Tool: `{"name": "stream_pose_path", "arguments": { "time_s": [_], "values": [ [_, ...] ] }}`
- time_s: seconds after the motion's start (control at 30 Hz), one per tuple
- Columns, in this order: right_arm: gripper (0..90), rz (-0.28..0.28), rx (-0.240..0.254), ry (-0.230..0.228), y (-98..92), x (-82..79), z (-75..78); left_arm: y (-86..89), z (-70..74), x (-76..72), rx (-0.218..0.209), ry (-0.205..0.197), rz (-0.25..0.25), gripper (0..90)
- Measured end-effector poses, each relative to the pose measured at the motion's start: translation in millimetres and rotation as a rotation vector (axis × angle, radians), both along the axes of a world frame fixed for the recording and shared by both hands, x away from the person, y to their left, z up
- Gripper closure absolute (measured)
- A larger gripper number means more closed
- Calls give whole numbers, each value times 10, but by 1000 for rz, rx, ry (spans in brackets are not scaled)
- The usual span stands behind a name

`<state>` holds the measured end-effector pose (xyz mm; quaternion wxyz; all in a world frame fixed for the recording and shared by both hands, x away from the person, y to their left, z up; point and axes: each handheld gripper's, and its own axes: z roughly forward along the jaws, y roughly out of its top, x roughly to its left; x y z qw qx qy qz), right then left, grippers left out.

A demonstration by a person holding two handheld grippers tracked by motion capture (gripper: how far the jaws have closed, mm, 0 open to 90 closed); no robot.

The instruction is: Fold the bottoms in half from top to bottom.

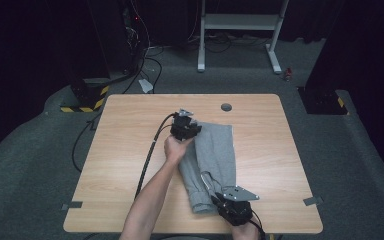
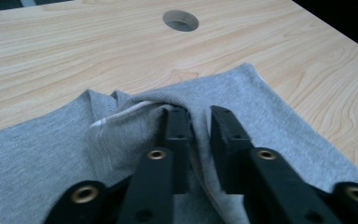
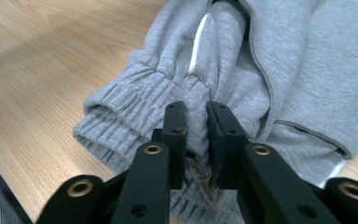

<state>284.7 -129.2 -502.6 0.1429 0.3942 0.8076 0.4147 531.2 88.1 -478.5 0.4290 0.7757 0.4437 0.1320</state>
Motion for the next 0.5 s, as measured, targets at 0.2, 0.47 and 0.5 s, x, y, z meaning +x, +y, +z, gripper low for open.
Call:
{"name": "stream_pose_path", "arguments": {
  "time_s": [0.2, 0.47, 0.5],
  "values": [
    [605, 32, -2, -28, 45, -4, 68, 87, 17, -42, 29, 22, 24, 526],
    [539, 48, 49, -72, -45, 59, 201, 193, 72, -331, 31, -7, -10, 419],
    [532, 42, 59, -77, -66, 73, 219, 214, 65, -382, 30, -4, -13, 414]
  ]
}}
